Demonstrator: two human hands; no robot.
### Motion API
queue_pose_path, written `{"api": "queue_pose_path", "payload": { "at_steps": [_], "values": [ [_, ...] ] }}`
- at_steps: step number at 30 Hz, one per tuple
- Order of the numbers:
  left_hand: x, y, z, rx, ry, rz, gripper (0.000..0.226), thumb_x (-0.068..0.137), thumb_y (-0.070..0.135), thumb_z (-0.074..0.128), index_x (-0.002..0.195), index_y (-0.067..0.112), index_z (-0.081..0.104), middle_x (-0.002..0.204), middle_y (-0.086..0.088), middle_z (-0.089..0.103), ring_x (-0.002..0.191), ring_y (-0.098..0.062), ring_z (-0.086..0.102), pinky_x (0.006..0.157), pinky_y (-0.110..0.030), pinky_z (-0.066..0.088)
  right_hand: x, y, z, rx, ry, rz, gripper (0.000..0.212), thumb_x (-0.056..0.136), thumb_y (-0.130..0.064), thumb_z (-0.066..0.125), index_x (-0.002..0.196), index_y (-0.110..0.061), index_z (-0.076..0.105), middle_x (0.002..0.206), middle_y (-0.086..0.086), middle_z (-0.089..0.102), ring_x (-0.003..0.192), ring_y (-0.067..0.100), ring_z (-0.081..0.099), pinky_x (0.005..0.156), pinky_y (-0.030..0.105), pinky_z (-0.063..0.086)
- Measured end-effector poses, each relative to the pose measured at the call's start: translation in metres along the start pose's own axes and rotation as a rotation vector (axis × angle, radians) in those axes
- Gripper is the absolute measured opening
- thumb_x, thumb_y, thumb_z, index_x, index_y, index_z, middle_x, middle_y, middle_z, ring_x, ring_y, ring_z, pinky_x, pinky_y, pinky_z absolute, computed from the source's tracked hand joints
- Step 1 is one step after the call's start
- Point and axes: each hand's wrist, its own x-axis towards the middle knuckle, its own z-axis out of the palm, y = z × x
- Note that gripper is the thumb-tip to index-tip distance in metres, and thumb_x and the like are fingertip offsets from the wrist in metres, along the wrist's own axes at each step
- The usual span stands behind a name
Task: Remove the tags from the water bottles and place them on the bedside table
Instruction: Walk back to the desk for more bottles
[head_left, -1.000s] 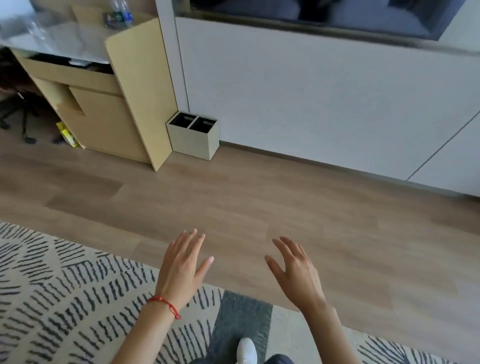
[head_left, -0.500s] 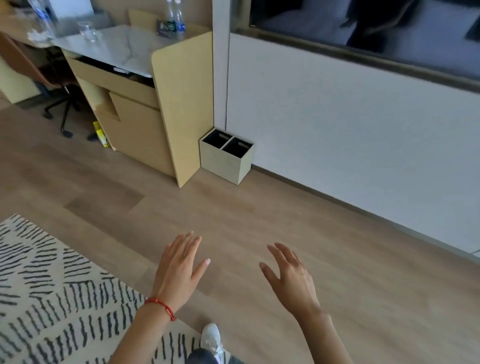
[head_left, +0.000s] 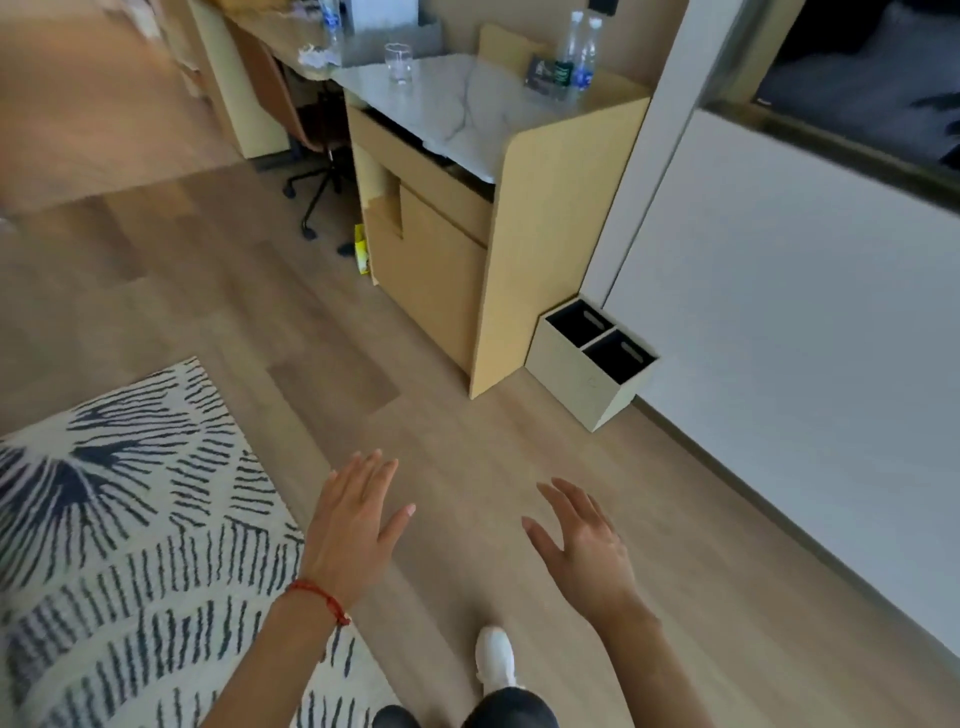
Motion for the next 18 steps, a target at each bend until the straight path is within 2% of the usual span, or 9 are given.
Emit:
{"api": "queue_pose_path", "payload": {
  "at_steps": [2,4,6,12,18],
  "values": [
    [0.017,-0.012,-0.006,-0.011,0.044,-0.082,0.079,0.086,0.065,0.012,0.138,0.011,0.035,0.149,-0.013,0.030,0.140,-0.028,0.021,0.113,-0.040,0.016,0.037,-0.008,0.005,0.016,-0.033,-0.049,0.049,0.093,-0.048,0.041,0.138,-0.028,0.037,0.147,-0.008,0.034,0.136,0.010,0.030,0.106,0.025,0.027],
    [0.037,-0.023,-0.013,0.016,0.095,-0.129,0.091,0.084,0.068,0.003,0.129,0.003,0.047,0.137,-0.022,0.045,0.130,-0.038,0.037,0.108,-0.047,0.027,0.077,-0.016,0.010,0.025,-0.064,-0.108,0.048,0.093,-0.047,0.042,0.137,-0.028,0.038,0.147,-0.008,0.034,0.135,0.010,0.030,0.107,0.025,0.025],
    [0.058,-0.033,-0.019,0.037,0.107,-0.184,0.098,0.082,0.069,-0.003,0.124,-0.001,0.051,0.132,-0.025,0.050,0.125,-0.041,0.044,0.105,-0.050,0.030,0.120,-0.024,0.015,0.015,-0.090,-0.174,0.048,0.093,-0.047,0.042,0.137,-0.028,0.038,0.147,-0.008,0.035,0.135,0.011,0.031,0.107,0.025,0.026],
    [0.135,-0.056,-0.028,0.043,0.192,-0.355,0.109,0.070,0.076,-0.014,0.135,0.007,0.040,0.142,-0.017,0.040,0.136,-0.031,0.029,0.113,-0.041,0.018,0.243,-0.044,0.015,0.004,-0.164,-0.354,0.048,0.093,-0.041,0.046,0.137,-0.023,0.040,0.146,-0.003,0.038,0.134,0.013,0.034,0.105,0.028,0.031],
    [0.199,-0.075,-0.044,0.048,0.238,-0.476,0.103,0.075,0.074,-0.009,0.133,0.006,0.043,0.140,-0.017,0.043,0.134,-0.032,0.033,0.112,-0.044,0.020,0.348,-0.068,0.018,-0.025,-0.273,-0.491,0.049,0.093,-0.039,0.046,0.138,-0.019,0.039,0.146,0.000,0.037,0.134,0.014,0.033,0.106,0.025,0.029]
  ]
}}
